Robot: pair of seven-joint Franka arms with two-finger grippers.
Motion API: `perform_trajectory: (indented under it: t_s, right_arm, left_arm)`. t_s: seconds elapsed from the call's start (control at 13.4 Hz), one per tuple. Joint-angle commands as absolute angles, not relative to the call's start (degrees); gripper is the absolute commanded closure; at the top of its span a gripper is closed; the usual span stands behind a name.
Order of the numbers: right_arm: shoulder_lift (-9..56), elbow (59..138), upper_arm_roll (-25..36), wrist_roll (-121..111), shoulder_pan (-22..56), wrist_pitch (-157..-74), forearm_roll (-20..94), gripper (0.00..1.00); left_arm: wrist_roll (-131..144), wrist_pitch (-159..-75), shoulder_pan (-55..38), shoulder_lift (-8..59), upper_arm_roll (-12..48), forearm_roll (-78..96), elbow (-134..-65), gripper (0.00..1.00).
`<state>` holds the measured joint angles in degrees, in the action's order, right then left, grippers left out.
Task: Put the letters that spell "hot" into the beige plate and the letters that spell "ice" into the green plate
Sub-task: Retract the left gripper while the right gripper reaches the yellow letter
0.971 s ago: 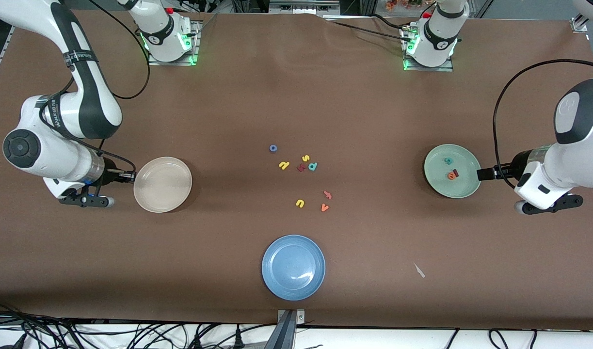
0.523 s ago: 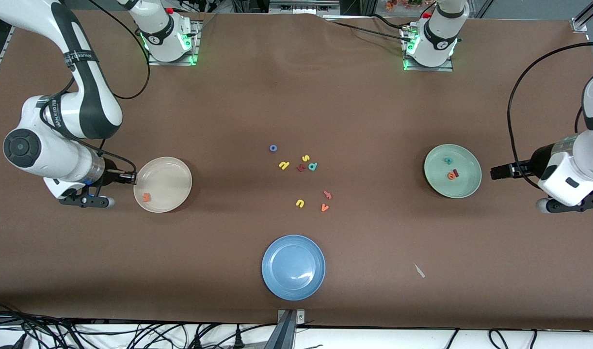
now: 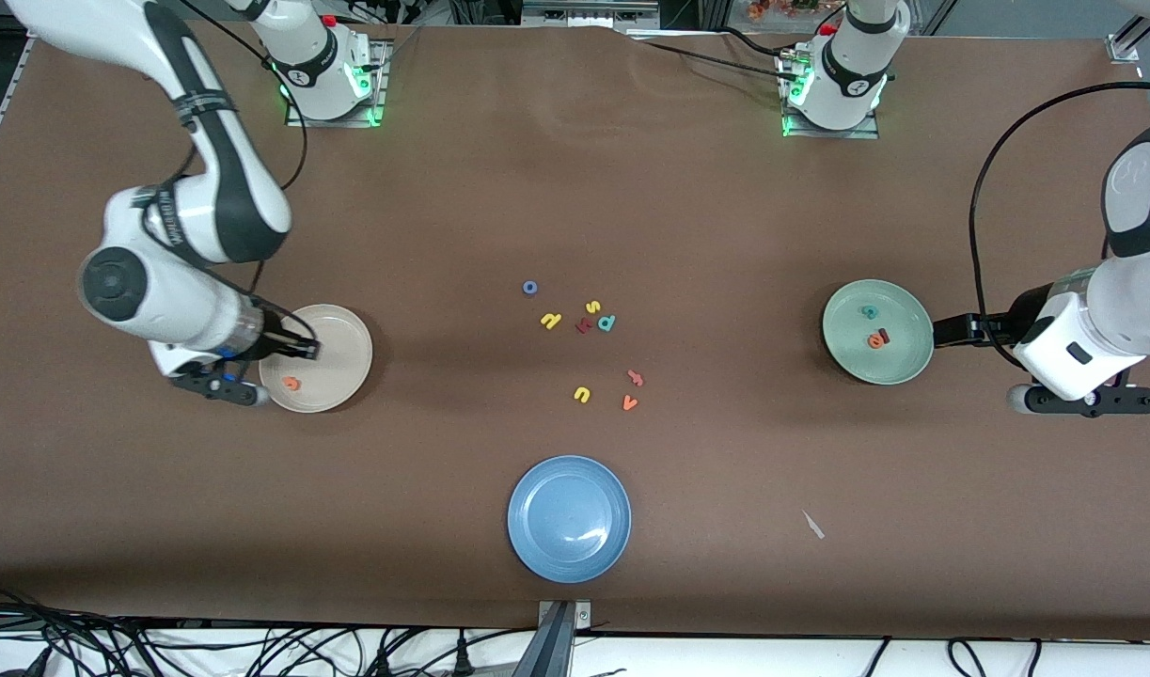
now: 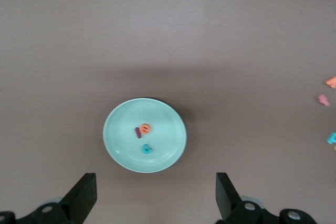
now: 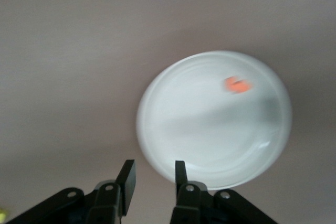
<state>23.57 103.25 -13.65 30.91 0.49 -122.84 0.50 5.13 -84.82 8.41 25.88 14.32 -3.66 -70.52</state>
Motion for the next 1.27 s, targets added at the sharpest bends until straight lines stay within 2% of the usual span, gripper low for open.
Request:
perform_trajectory:
  t_s: [0.0,0.15,0.22,0.45,0.9,1.19]
  right_arm:
    - [26.6,101.7,-16.3,42.2,3.9,-127.2,1.5,0.6]
    - [28.3,101.7,-17.0,51.5,7.8,-130.8,1.3,0.59]
    - [29.2,101.5,-17.9,55.6,9.0,-133.0,1.2,0.59]
    - [31.8,98.5,-19.2,66.2,13.3,-134.4,-0.5,0.58]
    - [39.8,91.6,-20.4,87.6,21.8,-134.5,-11.3,0.54]
    - [41.5,91.3,-21.7,92.5,24.0,-136.6,-14.4,0.51]
  left_arm:
    - [1.2,-84.8,5.0,24.7,9.2,-0.7,-70.8,0.01]
    - [-3.4,-84.7,4.0,24.5,7.9,-0.4,-71.3,0.01]
    - [-4.3,-84.7,2.2,24.3,4.5,-0.4,-71.3,0.01]
    - [-4.7,-84.6,3.5,24.4,4.2,1.8,-71.1,0.01]
    - [-4.7,-84.3,3.5,24.4,4.2,1.4,-70.8,0.0]
    - [-4.7,-84.4,3.5,24.6,4.2,1.4,-71.3,0.0]
